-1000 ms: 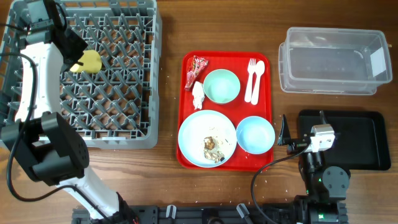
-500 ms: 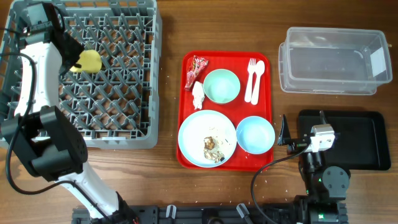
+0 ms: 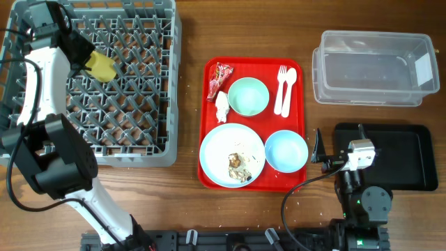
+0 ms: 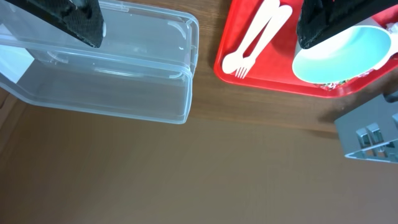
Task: Sort waste into correct bins and load items into the dishwasher rack
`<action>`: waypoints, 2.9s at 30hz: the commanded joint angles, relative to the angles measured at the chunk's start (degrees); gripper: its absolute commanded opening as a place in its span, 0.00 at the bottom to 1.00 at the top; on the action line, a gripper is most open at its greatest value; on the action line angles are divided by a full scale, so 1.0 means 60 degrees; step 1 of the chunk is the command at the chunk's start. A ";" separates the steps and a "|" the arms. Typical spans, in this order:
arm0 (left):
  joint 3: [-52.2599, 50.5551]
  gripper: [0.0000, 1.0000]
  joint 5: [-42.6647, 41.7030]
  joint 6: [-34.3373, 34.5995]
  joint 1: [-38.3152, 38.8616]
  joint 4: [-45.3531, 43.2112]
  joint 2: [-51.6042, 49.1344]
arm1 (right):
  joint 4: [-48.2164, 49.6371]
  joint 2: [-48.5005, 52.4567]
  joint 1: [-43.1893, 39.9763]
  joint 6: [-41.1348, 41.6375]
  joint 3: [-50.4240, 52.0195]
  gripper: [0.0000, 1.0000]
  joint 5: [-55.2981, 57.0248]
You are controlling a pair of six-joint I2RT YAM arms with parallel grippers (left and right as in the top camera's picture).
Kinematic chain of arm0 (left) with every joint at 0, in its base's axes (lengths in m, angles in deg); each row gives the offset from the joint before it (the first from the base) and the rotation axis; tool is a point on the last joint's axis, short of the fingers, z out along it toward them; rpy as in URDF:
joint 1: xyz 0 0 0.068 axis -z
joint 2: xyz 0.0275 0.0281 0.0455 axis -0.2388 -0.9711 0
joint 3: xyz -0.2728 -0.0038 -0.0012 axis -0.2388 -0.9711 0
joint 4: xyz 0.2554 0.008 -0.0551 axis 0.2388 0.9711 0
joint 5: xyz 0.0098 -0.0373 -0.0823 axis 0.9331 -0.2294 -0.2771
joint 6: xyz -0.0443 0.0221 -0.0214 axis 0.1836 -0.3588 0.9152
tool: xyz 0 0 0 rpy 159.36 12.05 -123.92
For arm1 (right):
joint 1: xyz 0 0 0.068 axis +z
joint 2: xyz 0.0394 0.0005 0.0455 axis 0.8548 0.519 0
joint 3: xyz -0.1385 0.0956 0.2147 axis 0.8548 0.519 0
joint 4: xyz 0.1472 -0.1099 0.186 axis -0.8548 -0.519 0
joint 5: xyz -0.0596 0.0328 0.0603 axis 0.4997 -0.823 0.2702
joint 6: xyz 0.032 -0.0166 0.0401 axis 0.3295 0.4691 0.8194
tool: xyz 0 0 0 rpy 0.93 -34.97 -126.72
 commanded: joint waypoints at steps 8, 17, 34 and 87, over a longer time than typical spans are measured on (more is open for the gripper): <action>-0.0058 0.04 -0.1195 0.0051 0.0324 -0.0237 -0.0204 | 0.0047 -0.0051 -0.0051 -0.0080 0.0007 1.00 0.0066; -0.0058 1.00 -0.2459 0.0047 0.0401 0.0517 0.2557 | 0.0047 -0.0051 -0.0047 -0.0080 0.0007 1.00 0.0066; -0.0062 0.79 -0.1563 -0.3963 0.9173 0.0455 0.0339 | 0.0047 -0.0051 -0.0047 -0.0080 0.0007 1.00 0.0066; 0.0331 0.04 -1.1548 0.1912 -0.3260 -0.2455 -0.0346 | 0.0047 -0.0051 -0.0051 -0.0076 0.0007 1.00 0.0066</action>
